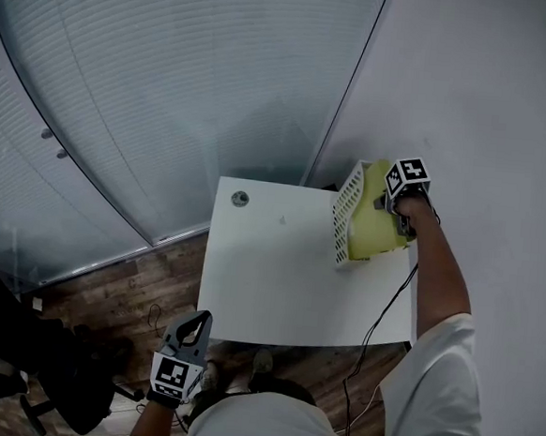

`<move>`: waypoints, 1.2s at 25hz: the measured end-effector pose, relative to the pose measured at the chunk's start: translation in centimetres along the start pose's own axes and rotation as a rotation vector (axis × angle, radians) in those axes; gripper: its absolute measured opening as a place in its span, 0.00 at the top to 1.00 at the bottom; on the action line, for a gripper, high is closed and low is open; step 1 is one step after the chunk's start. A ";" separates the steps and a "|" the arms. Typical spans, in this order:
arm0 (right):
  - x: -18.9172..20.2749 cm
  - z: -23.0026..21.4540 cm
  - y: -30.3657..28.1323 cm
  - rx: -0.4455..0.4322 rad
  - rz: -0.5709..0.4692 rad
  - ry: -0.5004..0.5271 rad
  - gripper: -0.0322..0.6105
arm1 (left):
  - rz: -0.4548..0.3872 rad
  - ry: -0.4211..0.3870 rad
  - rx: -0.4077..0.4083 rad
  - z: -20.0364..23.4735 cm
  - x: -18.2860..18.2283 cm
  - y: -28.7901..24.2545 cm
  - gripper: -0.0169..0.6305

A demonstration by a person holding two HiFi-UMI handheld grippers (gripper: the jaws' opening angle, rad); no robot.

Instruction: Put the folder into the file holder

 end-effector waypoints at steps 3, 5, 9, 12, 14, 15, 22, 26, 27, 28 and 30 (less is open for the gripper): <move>0.2 0.0 0.3 0.008 -0.042 0.002 0.62 | -0.001 -0.001 -0.004 -0.4 0.3 0.6 0.96; 0.5 0.2 0.7 0.020 -0.096 0.015 0.61 | -0.001 -0.004 -0.004 -0.5 0.3 0.8 0.96; 1.2 0.8 2.9 0.078 -0.239 0.038 0.61 | -0.008 -0.016 0.015 -0.8 -0.1 0.8 0.96; 2.1 1.4 5.4 0.093 -0.352 0.047 0.60 | -0.015 -0.031 0.047 -1.9 -0.4 0.4 0.96; 3.2 2.0 7.4 0.120 -0.421 0.065 0.60 | -0.023 -0.046 0.075 -2.8 -1.0 0.0 0.96; 3.9 2.4 8.3 0.135 -0.455 0.074 0.60 | -0.025 -0.054 0.089 -3.1 -1.3 -0.2 0.96; 9.7 6.0 12.1 0.201 -0.652 0.123 0.60 | -0.041 -0.092 0.164 -4.7 -2.7 -1.3 0.96; 13.6 8.5 12.8 0.251 -0.735 0.127 0.60 | -0.046 -0.104 0.190 -5.1 -3.3 -1.6 0.96; 14.6 9.1 13.1 0.266 -0.765 0.123 0.60 | -0.049 -0.108 0.196 -5.2 -3.4 -1.6 0.96; 15.7 9.7 13.3 0.281 -0.796 0.118 0.60 | -0.052 -0.112 0.202 -5.3 -3.6 -1.7 0.96; 17.8 11.0 13.7 0.311 -0.854 0.113 0.60 | -0.057 -0.119 0.215 -5.6 -3.9 -1.8 0.96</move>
Point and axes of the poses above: the fingertips, and each gripper's own axes: y backward along the fingers, z to its left, x out of its underside, the point moved 7 cm from there along y, backward along the fingers, and after that the axes turned 14 degrees about y, right-handed, at the moved point
